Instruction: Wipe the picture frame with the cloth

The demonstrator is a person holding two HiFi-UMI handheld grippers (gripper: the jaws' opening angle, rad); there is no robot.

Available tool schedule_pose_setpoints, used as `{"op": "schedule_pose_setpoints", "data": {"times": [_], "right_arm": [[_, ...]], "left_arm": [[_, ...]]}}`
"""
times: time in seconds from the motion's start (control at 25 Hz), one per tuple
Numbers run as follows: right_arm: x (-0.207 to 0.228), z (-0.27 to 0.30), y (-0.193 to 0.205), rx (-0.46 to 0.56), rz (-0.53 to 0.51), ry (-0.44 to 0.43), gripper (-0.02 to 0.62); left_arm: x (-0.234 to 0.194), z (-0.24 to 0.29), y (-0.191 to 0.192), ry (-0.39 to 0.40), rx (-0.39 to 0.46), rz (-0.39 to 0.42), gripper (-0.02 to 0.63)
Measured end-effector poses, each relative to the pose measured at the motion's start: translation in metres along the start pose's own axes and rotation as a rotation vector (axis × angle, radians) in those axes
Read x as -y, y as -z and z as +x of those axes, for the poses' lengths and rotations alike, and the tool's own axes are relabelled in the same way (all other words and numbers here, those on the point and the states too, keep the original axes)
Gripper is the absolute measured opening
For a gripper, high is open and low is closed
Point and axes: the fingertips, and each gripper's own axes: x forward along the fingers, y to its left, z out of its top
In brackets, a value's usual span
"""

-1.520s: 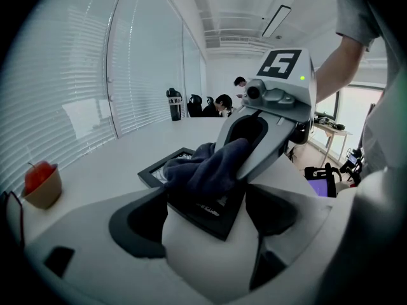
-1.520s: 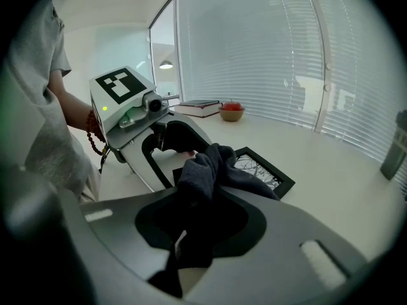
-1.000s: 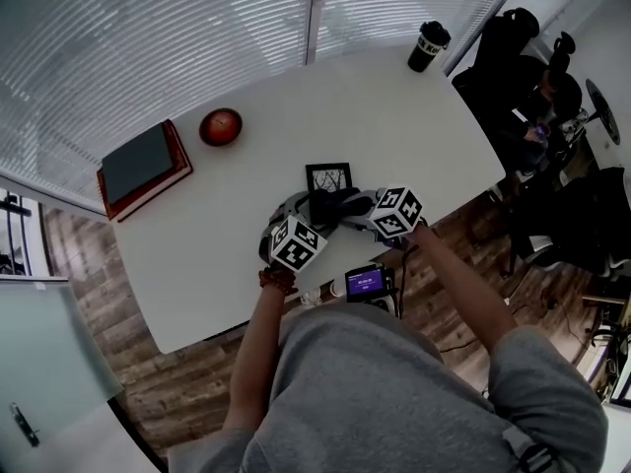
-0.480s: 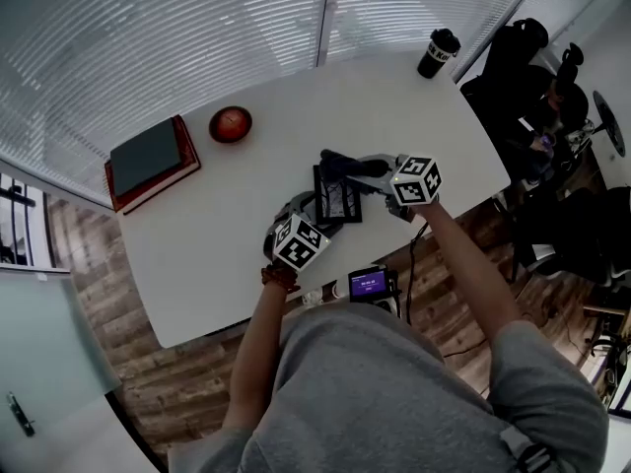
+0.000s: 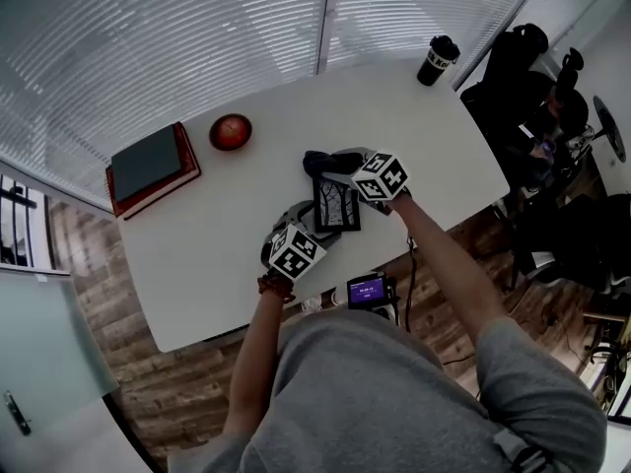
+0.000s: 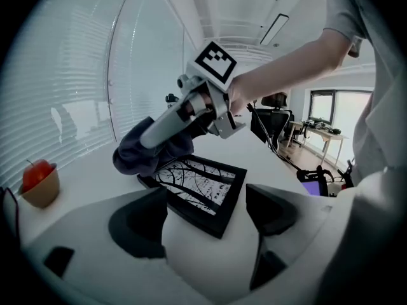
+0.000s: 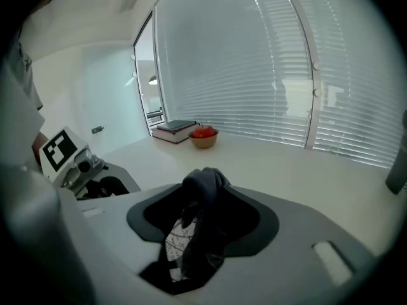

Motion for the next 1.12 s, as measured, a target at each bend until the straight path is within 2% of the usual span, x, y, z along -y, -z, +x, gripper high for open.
{"op": "schedule_pose_setpoints", "data": {"times": [0.08,0.16,0.28,0.36,0.48,0.72,1.12], "right_arm": [[-0.001,-0.004,-0.016,0.045,0.001,0.0,0.212],[0.002,-0.003,-0.025,0.065,0.01,0.006,0.211],[0.005,0.01,-0.017,0.017,0.016,0.016,0.199],[0.003,0.021,-0.004,-0.042,0.009,0.017,0.193],[0.001,0.032,0.009,-0.094,0.02,0.028,0.141],[-0.003,0.032,0.017,-0.093,-0.007,0.067,0.098],[-0.027,0.026,0.028,-0.1,-0.031,0.041,0.078]], "left_arm": [[0.002,-0.001,0.002,0.006,-0.019,0.005,0.38],[-0.001,-0.004,0.004,-0.003,-0.024,-0.032,0.385],[-0.009,-0.007,0.009,-0.035,-0.052,-0.053,0.369],[-0.008,-0.005,0.014,-0.054,-0.087,-0.018,0.355],[-0.007,-0.003,0.017,-0.071,-0.105,0.016,0.339],[-0.007,-0.001,0.016,-0.068,-0.106,0.015,0.341],[-0.007,0.0,0.016,-0.068,-0.106,0.017,0.341]]}}
